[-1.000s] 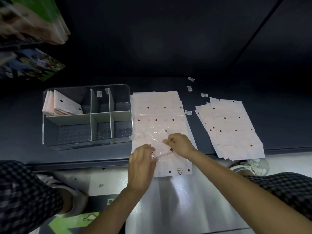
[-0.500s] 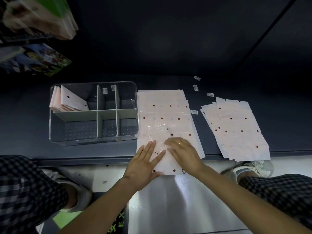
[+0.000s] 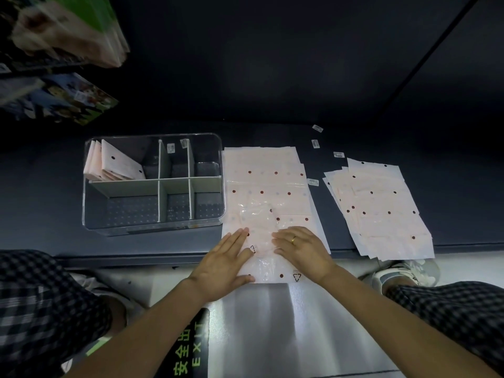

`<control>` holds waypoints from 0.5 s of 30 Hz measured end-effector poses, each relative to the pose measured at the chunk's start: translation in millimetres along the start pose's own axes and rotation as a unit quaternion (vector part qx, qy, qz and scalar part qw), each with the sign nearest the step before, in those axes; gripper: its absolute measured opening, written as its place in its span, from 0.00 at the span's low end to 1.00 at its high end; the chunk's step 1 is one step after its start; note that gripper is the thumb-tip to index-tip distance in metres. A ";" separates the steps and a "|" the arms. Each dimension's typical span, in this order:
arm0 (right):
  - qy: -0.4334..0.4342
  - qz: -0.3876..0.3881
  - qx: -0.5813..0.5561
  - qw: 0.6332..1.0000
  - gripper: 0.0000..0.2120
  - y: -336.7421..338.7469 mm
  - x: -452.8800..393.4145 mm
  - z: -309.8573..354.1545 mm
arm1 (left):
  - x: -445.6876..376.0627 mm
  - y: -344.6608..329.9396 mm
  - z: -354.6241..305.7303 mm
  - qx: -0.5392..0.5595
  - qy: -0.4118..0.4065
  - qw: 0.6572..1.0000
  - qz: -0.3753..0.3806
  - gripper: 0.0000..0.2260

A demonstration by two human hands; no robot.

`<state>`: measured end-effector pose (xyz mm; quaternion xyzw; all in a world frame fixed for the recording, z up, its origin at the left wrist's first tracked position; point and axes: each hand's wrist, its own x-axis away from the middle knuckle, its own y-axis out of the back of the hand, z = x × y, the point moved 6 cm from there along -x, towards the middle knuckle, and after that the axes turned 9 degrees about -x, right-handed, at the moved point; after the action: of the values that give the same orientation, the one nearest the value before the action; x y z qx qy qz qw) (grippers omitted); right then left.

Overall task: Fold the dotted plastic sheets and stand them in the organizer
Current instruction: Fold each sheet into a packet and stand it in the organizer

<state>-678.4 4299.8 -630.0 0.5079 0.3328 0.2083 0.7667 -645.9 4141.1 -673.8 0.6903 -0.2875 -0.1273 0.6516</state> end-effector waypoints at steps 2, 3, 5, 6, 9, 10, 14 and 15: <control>0.031 0.011 0.025 0.999 0.15 0.1 0.4 2.5 | -0.1 0.8 0.4 0.017 0.008 1.000 -0.001 0.27; 0.044 0.018 0.035 0.998 0.16 0.2 0.4 2.9 | -0.1 1.5 0.7 0.025 0.010 1.000 0.000 0.26; 0.064 0.036 0.054 0.996 0.18 0.5 -0.8 3.5 | -0.4 3.8 0.8 0.045 0.014 0.999 -0.002 0.25; 0.073 0.045 0.066 0.994 0.18 0.5 -2.3 4.5 | -0.4 5.4 0.9 0.059 0.017 0.998 -0.003 0.24; 0.061 0.044 0.086 0.994 0.14 3.2 -11.4 7.1 | -0.2 12.0 2.2 0.105 0.039 0.994 -0.014 0.23; 0.042 0.032 0.080 0.995 0.12 6.0 -15.9 6.9 | -0.8 15.5 3.3 0.121 0.050 0.991 -0.022 0.23; -0.019 -0.045 0.014 0.999 0.09 32.3 -35.7 3.2 | -6.9 40.3 13.3 0.201 0.114 0.970 -0.071 0.22; -0.028 -0.054 0.000 0.998 0.08 40.8 -41.2 2.6 | -8.2 48.8 18.0 0.226 0.135 0.960 -0.093 0.20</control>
<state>-704.3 4287.3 -579.5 0.4948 0.3379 0.1523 0.7860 -673.6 4131.6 -630.1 0.8541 -0.1527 -0.0252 0.4965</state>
